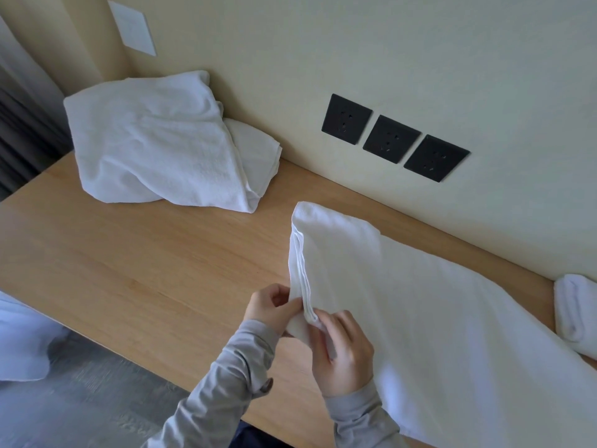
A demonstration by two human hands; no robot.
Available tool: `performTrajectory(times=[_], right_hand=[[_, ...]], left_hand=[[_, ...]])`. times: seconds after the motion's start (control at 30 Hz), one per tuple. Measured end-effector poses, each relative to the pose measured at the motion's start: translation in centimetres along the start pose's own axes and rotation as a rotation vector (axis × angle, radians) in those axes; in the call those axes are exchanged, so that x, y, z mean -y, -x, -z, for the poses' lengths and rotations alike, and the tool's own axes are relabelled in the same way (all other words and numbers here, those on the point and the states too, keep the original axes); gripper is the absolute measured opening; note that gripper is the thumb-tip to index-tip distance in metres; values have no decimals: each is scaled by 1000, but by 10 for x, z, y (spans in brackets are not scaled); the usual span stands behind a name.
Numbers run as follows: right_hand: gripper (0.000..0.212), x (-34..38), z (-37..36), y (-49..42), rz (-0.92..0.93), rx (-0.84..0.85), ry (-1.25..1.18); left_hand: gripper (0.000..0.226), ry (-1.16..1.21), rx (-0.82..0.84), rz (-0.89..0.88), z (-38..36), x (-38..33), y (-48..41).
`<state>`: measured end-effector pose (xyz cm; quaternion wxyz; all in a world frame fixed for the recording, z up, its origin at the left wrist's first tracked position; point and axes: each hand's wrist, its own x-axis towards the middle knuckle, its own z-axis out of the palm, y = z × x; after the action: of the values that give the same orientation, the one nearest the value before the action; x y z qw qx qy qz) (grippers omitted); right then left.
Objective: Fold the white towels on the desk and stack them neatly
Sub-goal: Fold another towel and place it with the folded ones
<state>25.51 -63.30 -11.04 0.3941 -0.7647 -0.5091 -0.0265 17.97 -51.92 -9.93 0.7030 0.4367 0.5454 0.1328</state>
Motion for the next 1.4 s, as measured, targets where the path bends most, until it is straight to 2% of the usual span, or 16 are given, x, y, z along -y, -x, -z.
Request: performTrajectory(times=[0.1, 0.23, 0.3, 0.43, 0.63, 0.73, 0.8, 0.87, 0.97, 1.03, 1.13, 1.2, 1.23, 1.3, 1.4], right_hand=[[12, 0, 8, -6, -17, -43, 30], [14, 0, 25, -20, -31, -200, 84], [14, 2, 31, -22, -1, -206, 89], [16, 13, 25, -14, 52, -90, 123], [19, 10, 22, -10, 43, -69, 116], [12, 7, 19, -9, 50, -72, 101], [12, 6, 17, -9, 41, -70, 98], [11, 6, 15, -10, 8, -75, 67], [17, 11, 13, -10, -57, -56, -58], [17, 12, 16, -7, -167, -19, -263], [24, -1, 24, -8, -552, 116, -713], [28, -17, 28, -20, -733, 267, -829], [35, -26, 28, -31, -727, 351, -778], [48, -42, 23, -64, -573, 456, -563], [60, -50, 9, -126, -131, 634, -179]], left_hand=[[13, 18, -42, -9, -5, 0, 2], [15, -196, -262, -124, -5, -3, 4], [16, -206, -293, -167, -9, -8, 6], [13, -176, -251, -181, -23, -12, 14], [10, -117, -230, -134, -16, -9, 14], [8, -69, -198, -137, -17, -13, 18], [16, -18, -155, -135, -19, -17, 21], [34, 28, -100, -128, -21, -19, 24], [59, -1, -54, -135, -23, -17, 28], [62, -28, -49, -130, -21, -12, 28], [50, -102, -60, -126, -13, -4, 26], [38, -118, -73, -123, -9, 0, 25], [35, -124, -74, -129, -9, 2, 26], [32, -123, -73, -151, -9, 3, 27], [33, -106, -67, -177, -11, 0, 28]])
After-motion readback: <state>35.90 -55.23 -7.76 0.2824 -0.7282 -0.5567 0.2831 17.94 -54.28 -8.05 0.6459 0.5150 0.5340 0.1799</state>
